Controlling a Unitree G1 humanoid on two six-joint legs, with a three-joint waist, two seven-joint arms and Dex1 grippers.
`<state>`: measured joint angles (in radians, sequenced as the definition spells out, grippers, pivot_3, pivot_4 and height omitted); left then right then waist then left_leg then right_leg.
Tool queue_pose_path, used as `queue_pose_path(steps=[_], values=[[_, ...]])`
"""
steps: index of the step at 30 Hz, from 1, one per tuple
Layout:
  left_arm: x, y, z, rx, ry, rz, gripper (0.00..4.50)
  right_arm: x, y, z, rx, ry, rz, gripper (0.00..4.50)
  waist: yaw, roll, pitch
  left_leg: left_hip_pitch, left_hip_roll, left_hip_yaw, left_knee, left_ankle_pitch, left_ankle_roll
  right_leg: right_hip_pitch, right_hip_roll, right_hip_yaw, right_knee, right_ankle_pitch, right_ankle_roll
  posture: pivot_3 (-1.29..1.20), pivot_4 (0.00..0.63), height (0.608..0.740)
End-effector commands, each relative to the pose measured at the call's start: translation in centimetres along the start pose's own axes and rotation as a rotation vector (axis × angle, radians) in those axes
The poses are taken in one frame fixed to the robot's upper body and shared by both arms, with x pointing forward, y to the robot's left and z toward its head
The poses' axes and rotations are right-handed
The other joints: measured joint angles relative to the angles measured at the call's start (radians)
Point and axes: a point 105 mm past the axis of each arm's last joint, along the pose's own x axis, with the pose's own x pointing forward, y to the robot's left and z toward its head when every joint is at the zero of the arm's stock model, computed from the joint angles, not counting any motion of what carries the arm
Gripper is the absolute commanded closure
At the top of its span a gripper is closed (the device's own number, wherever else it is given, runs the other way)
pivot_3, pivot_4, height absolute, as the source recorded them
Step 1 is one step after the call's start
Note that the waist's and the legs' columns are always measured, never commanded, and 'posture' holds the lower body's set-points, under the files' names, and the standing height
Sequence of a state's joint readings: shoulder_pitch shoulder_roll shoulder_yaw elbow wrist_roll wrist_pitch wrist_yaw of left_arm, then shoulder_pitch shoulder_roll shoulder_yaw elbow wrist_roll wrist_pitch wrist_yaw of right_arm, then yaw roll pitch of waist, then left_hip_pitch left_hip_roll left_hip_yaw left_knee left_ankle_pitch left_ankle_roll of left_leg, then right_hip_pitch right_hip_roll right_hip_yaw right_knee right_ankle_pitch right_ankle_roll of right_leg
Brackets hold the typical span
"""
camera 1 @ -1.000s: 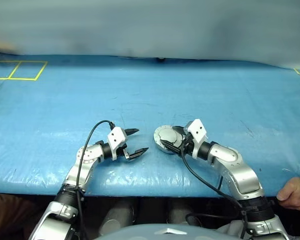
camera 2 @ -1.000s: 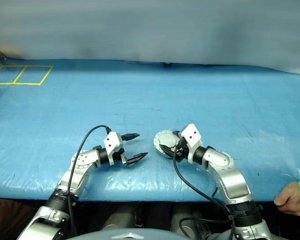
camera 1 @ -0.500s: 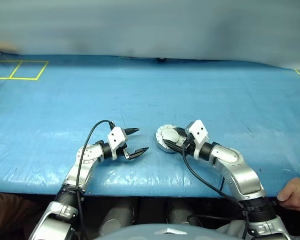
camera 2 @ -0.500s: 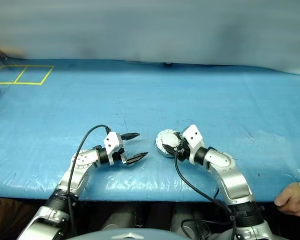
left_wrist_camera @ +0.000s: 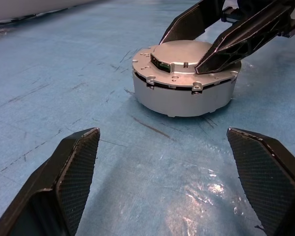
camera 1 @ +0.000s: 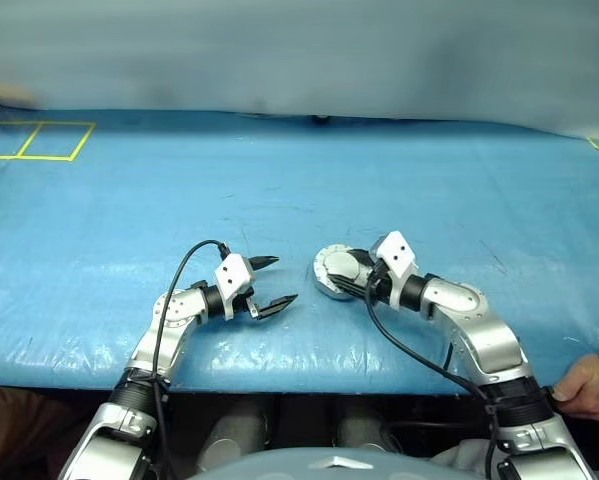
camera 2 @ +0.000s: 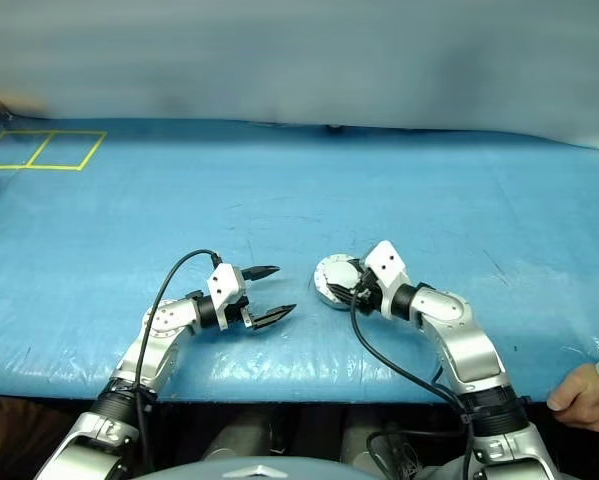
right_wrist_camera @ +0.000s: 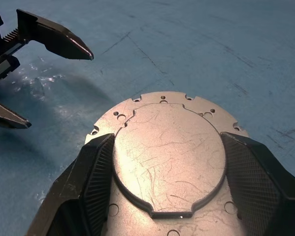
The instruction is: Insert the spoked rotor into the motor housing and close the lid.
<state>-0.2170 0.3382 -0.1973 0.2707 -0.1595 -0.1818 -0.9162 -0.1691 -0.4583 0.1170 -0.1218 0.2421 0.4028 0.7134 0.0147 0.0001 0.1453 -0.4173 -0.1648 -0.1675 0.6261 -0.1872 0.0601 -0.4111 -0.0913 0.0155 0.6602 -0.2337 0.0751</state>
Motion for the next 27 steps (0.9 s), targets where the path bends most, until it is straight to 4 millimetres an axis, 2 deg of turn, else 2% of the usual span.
queue_pose_path(steps=[1,6,19,27], values=[[-0.2,0.4,0.8,0.032,-0.024,0.014,0.1,0.1,0.1,0.9,-0.017,-0.029,0.002,1.49,0.0,0.0,0.0,0.0,0.0,0.0,0.0,0.0,0.0,0.0,0.0,0.0,0.0,0.0,0.0,0.0,0.15,0.74],[-0.1,0.4,0.9,0.034,-0.025,0.014,0.1,0.1,-0.1,-0.2,-0.055,0.03,-0.005,1.49,-0.001,0.0,0.0,0.0,0.0,0.0,0.0,0.0,0.0,0.0,0.0,0.0,0.0,0.0,0.0,0.0,0.15,0.74],[0.0,0.3,0.9,0.033,-0.025,0.008,0.1,-0.4,-1.0,0.5,-0.073,0.024,-0.004,1.49,0.001,0.0,0.0,0.0,0.0,0.0,0.0,0.0,0.0,0.0,0.0,0.0,0.0,0.0,0.0,0.0,0.15,0.74],[0.0,0.3,0.8,0.032,-0.023,0.009,0.1,-0.3,-1.3,0.2,-0.079,0.041,0.0,1.49,0.001,0.0,0.0,0.0,0.0,0.0,0.0,0.0,0.0,0.001,0.0,0.0,0.0,0.0,0.0,0.0,0.15,0.74]])
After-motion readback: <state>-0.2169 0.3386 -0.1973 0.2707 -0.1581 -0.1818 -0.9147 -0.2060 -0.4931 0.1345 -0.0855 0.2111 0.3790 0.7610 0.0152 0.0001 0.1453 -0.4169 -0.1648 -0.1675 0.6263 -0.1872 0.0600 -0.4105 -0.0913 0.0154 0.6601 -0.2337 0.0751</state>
